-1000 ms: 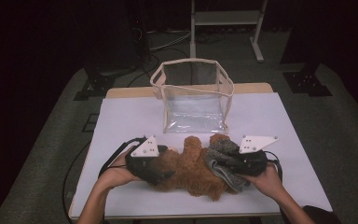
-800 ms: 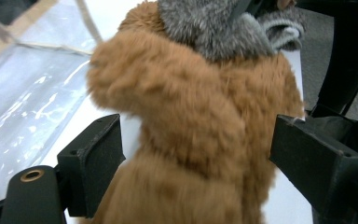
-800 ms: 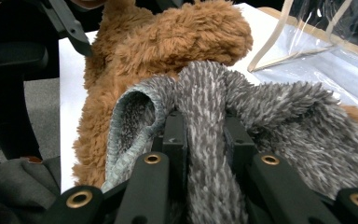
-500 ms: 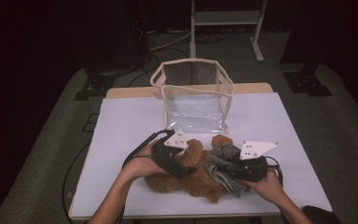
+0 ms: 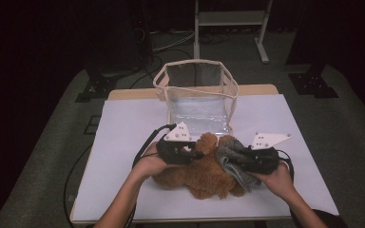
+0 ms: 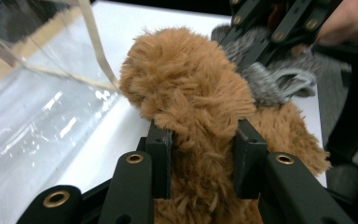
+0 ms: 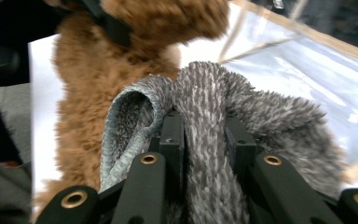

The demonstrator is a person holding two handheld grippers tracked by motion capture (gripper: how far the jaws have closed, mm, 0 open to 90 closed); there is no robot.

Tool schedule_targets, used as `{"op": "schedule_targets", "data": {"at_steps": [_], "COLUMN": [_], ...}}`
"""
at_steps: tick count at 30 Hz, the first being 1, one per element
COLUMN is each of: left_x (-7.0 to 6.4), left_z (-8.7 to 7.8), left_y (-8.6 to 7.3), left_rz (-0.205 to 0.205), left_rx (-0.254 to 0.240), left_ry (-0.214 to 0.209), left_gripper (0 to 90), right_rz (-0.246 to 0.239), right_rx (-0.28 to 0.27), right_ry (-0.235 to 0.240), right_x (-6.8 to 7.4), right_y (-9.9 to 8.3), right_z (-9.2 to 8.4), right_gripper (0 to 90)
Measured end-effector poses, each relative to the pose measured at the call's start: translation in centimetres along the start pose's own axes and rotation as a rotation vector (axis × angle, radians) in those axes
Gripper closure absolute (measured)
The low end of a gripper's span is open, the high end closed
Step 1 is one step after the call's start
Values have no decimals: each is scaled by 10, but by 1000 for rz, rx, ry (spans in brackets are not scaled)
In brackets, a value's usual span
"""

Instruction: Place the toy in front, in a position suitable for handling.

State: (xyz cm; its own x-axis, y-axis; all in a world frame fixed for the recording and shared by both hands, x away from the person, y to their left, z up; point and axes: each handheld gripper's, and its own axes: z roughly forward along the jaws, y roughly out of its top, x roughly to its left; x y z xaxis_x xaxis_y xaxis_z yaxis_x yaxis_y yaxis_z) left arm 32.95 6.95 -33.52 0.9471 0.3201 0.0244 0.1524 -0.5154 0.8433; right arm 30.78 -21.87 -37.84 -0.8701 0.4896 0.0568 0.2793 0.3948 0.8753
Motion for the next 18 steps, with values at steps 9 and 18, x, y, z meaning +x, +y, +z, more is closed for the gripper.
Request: {"op": "schedule_targets", "data": {"at_steps": [9,18], "left_x": [14,-2], "left_z": [16,19], "left_y": [39,29], "left_rz": [-65,23], "left_rx": [-135,-62], "left_ry": [33,90], "left_gripper": [657,614], "right_rz": [21,18], "right_rx": [-10,-31], "right_ry": [-117,-61], "right_x": [-40,-26], "right_y": [24,30], "right_z": [-26,-13], "right_gripper": [724,724]}}
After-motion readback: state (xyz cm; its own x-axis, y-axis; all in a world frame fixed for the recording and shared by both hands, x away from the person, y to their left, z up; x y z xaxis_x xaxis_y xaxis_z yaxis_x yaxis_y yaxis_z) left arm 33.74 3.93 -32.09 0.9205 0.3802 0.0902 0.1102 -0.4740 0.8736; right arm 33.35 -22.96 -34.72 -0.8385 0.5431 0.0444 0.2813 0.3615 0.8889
